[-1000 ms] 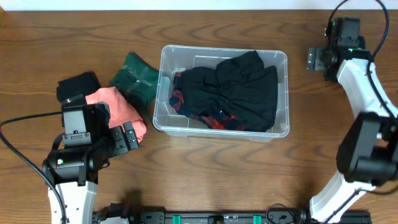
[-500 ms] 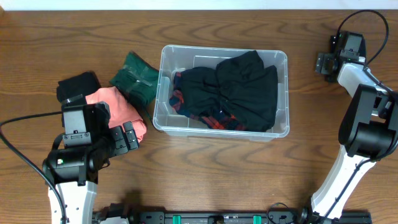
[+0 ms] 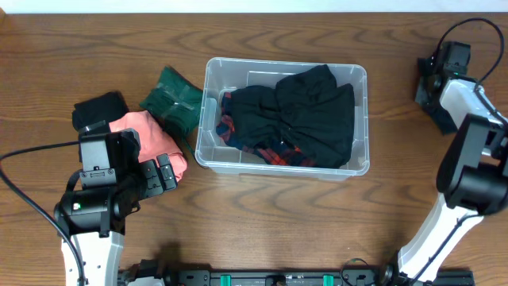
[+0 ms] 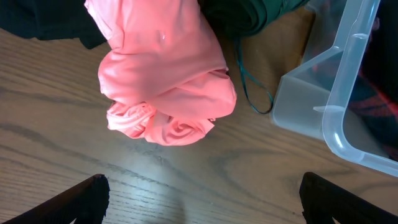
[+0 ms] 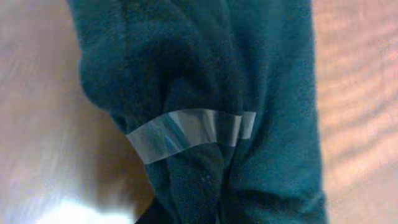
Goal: Pack container
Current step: 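Place the black item into the bin with the right gripper and withdraw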
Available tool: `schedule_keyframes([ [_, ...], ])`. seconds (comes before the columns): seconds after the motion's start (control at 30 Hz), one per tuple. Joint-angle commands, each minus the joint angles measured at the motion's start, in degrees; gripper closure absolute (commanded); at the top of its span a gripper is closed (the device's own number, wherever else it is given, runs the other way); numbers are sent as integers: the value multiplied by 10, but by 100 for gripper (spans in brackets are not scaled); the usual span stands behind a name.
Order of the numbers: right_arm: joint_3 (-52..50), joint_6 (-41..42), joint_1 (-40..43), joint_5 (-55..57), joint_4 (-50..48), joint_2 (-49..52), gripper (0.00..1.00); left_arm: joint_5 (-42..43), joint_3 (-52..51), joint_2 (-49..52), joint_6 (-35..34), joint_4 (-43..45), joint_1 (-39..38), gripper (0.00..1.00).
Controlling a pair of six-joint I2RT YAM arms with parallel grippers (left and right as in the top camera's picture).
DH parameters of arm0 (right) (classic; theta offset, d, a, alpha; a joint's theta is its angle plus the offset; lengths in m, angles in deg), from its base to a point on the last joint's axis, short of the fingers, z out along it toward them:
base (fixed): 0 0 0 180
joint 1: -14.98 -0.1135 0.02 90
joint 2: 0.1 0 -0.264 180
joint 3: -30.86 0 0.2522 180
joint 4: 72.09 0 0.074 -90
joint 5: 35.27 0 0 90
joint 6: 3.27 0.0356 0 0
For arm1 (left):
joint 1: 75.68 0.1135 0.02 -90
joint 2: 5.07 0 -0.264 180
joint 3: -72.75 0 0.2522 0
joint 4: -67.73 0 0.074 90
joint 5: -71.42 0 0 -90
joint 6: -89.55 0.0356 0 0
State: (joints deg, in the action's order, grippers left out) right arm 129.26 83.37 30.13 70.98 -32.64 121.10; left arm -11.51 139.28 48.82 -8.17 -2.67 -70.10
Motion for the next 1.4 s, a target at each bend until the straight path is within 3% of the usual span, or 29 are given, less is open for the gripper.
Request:
schedule_keyframes([
  [0.0,1,-16,-25,-5,22,-110,99,-7,12,0,-5,-1,3,2],
  [0.2,1,-97,-98,-163,58,-274,99,-7,12,0,-5,-2,3,2],
  [0.43,1,-141,-289,-177,94,-347,99,-7,12,0,-5,-2,3,2],
  [0.73,1,-183,-484,-129,31,-239,99,-7,10,0,-5,-6,3,2],
  [0.97,1,-199,-530,-126,-26,-102,99,-7,10,0,-5,-10,3,2],
  [1.0,1,-199,-533,-126,-25,-84,96,-7,10,0,-5,-10,3,2],
  [1.03,1,-199,-535,-126,-20,-74,78,-7,10,0,-5,-10,3,2],
  [1.07,1,-198,-539,-124,-14,-67,39,-7,10,0,-5,-10,3,2],
  [1.13,1,-197,-543,-113,-7,-70,16,-7,10,0,-5,-10,3,2],
  [1.23,2,-194,-547,-89,-7,-109,1,-7,10,0,-5,-10,3,2],
  [1.37,2,-194,-545,-87,-24,-192,1,-7,10,0,-5,-10,3,2],
])
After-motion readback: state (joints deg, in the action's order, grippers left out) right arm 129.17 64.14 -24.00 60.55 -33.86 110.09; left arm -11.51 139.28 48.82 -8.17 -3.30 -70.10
